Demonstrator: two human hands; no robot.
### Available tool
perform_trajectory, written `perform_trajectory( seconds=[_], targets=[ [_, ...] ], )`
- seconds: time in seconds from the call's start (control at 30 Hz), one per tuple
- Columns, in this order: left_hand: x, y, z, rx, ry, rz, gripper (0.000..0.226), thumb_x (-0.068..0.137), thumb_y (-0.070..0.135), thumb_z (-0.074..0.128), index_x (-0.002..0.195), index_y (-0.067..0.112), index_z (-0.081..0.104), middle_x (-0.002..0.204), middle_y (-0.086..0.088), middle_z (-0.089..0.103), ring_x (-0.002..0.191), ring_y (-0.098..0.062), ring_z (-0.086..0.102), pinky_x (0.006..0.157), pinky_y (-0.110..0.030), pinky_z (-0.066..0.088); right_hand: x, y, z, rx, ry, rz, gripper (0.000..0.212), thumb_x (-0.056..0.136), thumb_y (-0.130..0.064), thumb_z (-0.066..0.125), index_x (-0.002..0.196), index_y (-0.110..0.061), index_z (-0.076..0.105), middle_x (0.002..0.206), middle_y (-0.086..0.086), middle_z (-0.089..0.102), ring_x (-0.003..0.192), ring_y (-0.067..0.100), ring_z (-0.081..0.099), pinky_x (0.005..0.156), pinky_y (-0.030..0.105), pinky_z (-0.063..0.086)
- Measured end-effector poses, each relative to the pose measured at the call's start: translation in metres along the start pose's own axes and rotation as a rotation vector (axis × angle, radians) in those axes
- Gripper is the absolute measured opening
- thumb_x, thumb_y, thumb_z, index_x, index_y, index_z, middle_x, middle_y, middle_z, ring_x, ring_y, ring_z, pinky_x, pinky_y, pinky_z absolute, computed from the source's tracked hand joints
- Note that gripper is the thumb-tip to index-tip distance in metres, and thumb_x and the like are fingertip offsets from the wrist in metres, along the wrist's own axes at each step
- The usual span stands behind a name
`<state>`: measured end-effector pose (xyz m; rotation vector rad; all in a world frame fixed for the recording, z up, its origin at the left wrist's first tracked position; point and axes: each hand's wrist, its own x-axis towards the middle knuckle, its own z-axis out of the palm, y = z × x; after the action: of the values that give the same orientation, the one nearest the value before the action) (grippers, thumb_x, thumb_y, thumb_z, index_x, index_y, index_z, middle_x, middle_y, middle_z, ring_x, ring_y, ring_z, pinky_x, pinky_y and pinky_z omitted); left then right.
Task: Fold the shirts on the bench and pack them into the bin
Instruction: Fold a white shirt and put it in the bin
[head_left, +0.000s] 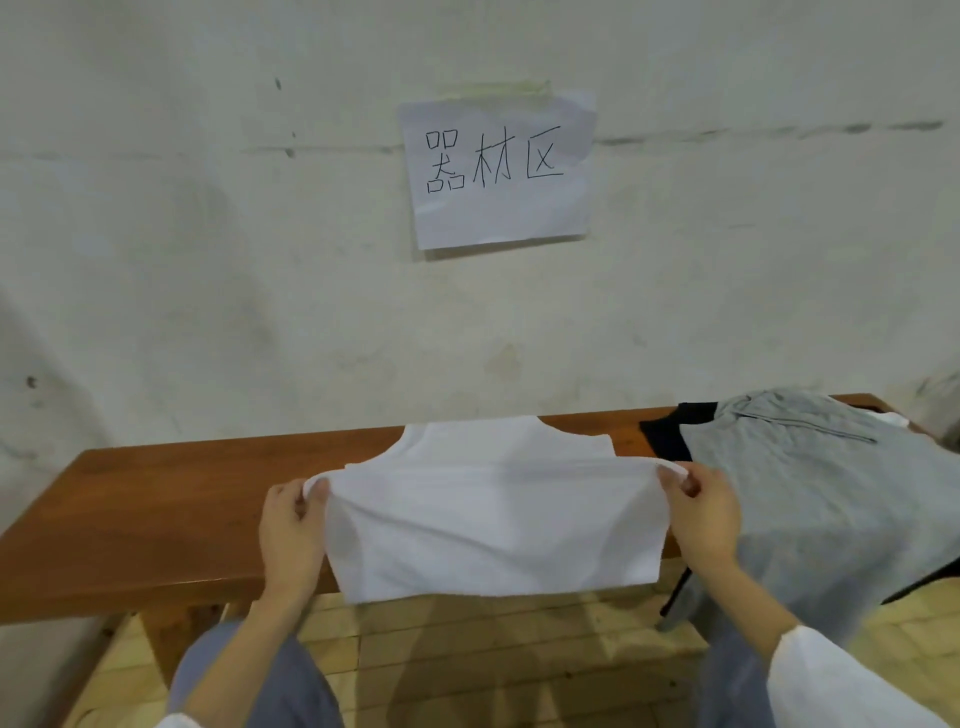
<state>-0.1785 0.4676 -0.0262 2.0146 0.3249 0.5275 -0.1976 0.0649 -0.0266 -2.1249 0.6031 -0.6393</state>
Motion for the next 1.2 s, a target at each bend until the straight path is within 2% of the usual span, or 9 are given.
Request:
perform_trajectory(
  seconds=[0.07,0.2,0.43,0.57,0.77,0.9,1.0,1.1,1.2],
  targets=[
    [-0.008,0.008,-0.003,-0.101,0.064,0.070,0.021,0.099,0.029,0.045,0.094,0.012,0.055,0.083,-0.003,0.056,0.074,-0.018,0.052,0.063,-0.032,0.040,-0.002,-0.001,0.004,0.046,0.079,-0.010,0.017,0.097,-0.025,0.049,0.102,-0.010,0.056,0.105,0.005,0.049,0.082,0.020,0.051,0.074,0.033,0.042],
    [-0.016,0.013,0.004,-0.114,0.018,0.044,0.022,0.100,0.031,0.042,0.090,0.013,0.052,0.074,-0.008,0.056,0.066,-0.022,0.052,0.059,-0.036,0.041,-0.004,-0.002,0.016,0.171,0.047,0.015,0.023,0.100,-0.032,0.040,0.112,-0.013,0.046,0.098,0.005,0.055,0.085,0.021,0.054,0.074,0.035,0.044],
    [-0.007,0.006,0.019,-0.064,0.103,-0.009,0.019,0.100,0.027,0.040,0.096,0.013,0.052,0.074,-0.001,0.057,0.067,-0.018,0.053,0.061,-0.032,0.041,0.007,-0.004,0.032,0.199,0.080,0.003,0.019,0.099,-0.030,0.043,0.109,-0.015,0.049,0.090,-0.002,0.055,0.079,0.016,0.052,0.068,0.027,0.039],
    [0.025,0.005,0.025,0.163,0.082,0.089,0.012,0.098,0.028,0.041,0.096,0.020,0.049,0.066,-0.002,0.057,0.059,-0.019,0.054,0.054,-0.026,0.038,0.040,-0.013,0.042,0.205,0.063,-0.078,0.008,0.099,-0.030,0.047,0.099,-0.022,0.050,0.083,-0.014,0.055,0.075,0.003,0.053,0.062,0.018,0.037],
    [0.078,-0.045,0.059,0.609,-0.039,0.135,0.025,0.093,0.015,0.053,0.069,0.020,0.049,0.061,0.003,0.055,0.059,-0.020,0.053,0.060,-0.036,0.044,0.091,0.013,0.092,-0.206,-0.178,-0.108,0.014,0.096,-0.027,0.051,0.090,-0.016,0.055,0.064,-0.003,0.054,0.060,0.021,0.053,0.050,0.029,0.030],
    [0.085,-0.057,0.073,0.760,-0.004,0.087,0.008,0.090,0.011,0.058,0.091,0.005,0.062,0.090,-0.017,0.063,0.086,-0.038,0.054,0.074,-0.046,0.041,0.091,0.013,0.105,-0.351,-0.163,-0.008,0.023,0.096,-0.030,0.049,0.109,-0.013,0.059,0.076,0.002,0.056,0.069,0.026,0.053,0.063,0.030,0.034],
    [0.078,-0.050,0.082,0.725,0.020,0.105,0.029,0.087,0.012,0.059,0.115,0.003,0.059,0.115,-0.024,0.057,0.103,-0.044,0.052,0.085,-0.053,0.041,0.080,0.008,0.104,-0.355,-0.131,-0.089,0.035,0.094,-0.022,0.054,0.127,-0.012,0.050,0.117,0.008,0.056,0.099,0.032,0.057,0.075,0.035,0.041],
    [0.053,-0.042,0.100,0.753,-0.181,0.274,0.051,0.091,0.038,0.033,0.121,0.005,0.058,0.133,-0.026,0.049,0.124,-0.045,0.044,0.101,-0.057,0.035,0.054,0.004,0.109,-0.392,-0.141,-0.367,0.041,0.094,-0.024,0.054,0.131,-0.007,0.050,0.137,0.013,0.048,0.123,0.033,0.047,0.101,0.044,0.038],
    [0.021,-0.032,0.118,0.809,-0.401,0.362,0.086,0.088,0.064,-0.004,0.145,0.016,0.038,0.155,-0.015,0.024,0.144,-0.035,0.018,0.113,-0.051,0.007,0.025,0.004,0.117,-0.513,-0.473,-0.473,0.079,0.090,-0.061,0.012,0.148,-0.010,0.027,0.156,0.005,0.020,0.145,0.024,0.017,0.117,0.039,0.010]
  ],
)
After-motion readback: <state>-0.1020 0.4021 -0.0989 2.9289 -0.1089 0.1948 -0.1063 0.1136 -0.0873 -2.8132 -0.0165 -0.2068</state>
